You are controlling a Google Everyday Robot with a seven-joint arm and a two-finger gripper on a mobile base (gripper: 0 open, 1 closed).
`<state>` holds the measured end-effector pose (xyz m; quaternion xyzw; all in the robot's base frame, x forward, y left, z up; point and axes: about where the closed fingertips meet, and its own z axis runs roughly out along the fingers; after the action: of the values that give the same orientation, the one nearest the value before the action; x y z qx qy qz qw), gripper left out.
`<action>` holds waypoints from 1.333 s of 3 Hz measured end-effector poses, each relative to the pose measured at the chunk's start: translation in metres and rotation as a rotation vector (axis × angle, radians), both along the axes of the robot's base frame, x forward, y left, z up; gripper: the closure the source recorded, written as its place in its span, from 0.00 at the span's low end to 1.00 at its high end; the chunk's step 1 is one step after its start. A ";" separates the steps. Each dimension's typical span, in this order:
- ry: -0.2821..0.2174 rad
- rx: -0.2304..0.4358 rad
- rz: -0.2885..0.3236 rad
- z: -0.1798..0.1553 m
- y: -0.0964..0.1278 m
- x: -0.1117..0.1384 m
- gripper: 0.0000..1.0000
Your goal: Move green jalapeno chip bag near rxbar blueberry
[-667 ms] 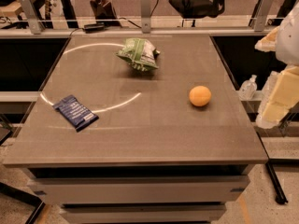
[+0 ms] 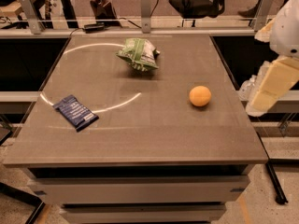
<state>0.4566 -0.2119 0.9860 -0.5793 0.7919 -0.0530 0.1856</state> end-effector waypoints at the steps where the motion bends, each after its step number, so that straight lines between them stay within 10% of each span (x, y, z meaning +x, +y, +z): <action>1: -0.120 0.061 -0.069 0.018 0.012 0.026 0.00; 3: -0.294 0.367 -0.124 0.036 0.018 0.083 0.00; 4: -0.275 0.484 -0.122 0.023 0.027 0.113 0.00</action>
Offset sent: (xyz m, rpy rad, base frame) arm 0.0867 0.0233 0.0499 0.4879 -0.3536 -0.1089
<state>0.5694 -0.1846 1.0090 -0.4569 0.7823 0.0484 0.4206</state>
